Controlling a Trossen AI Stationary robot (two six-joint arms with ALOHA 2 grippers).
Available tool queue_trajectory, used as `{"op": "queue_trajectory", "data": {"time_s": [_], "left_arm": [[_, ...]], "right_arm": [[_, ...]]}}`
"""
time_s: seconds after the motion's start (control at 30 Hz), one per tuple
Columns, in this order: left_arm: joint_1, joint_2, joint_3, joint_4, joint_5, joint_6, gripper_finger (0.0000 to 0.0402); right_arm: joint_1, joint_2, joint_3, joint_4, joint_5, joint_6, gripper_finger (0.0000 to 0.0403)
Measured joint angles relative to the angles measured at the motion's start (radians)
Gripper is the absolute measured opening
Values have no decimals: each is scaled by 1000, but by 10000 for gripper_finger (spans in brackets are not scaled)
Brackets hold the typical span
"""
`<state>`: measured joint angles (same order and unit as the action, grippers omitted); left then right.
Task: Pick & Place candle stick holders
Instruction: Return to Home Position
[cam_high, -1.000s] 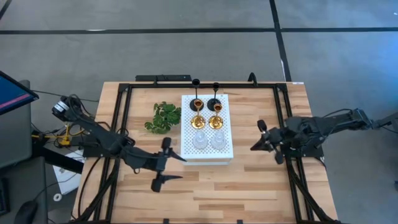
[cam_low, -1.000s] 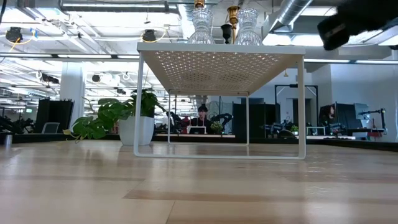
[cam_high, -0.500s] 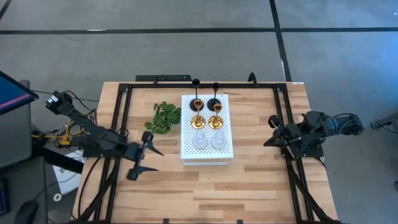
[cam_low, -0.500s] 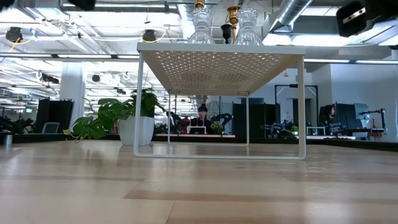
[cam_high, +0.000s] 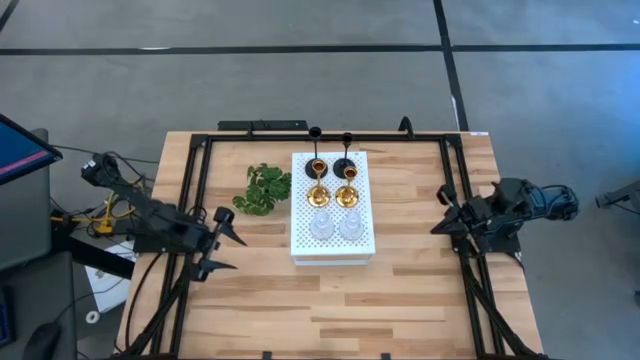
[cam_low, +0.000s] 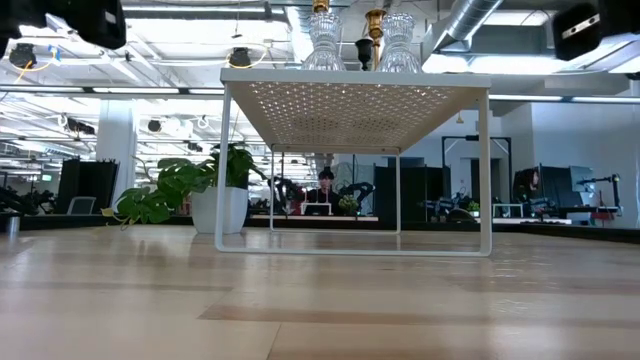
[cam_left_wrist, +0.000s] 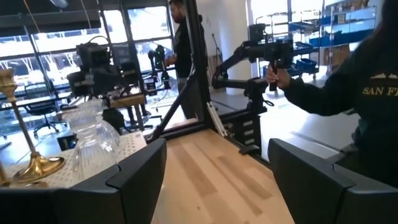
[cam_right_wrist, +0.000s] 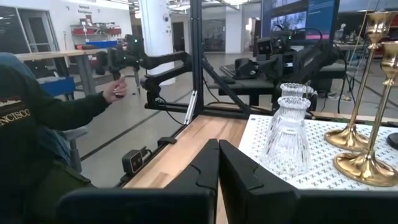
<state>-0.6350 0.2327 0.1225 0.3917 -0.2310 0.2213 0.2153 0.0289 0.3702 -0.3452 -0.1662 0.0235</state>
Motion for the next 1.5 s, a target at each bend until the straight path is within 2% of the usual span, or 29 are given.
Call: {"op": "queue_trajectory", "data": {"time_s": [0.3, 1.07, 1.23, 1.5], "left_arm": [[0, -234, 0, -236, -3, -45, 281], [-5, -233, 6, -281, 32, -75, 281], [-5, -233, -21, -275, 77, -79, 281], [-5, -233, -109, -183, 79, -54, 281]], "right_arm": [[0, -23, 0, -24, -24, 11, 1], [0, -26, 0, -10, -50, -24, 1], [0, -26, -3, -8, -50, 8, 1], [-2, -26, -154, 130, -46, 4, 1]]}}
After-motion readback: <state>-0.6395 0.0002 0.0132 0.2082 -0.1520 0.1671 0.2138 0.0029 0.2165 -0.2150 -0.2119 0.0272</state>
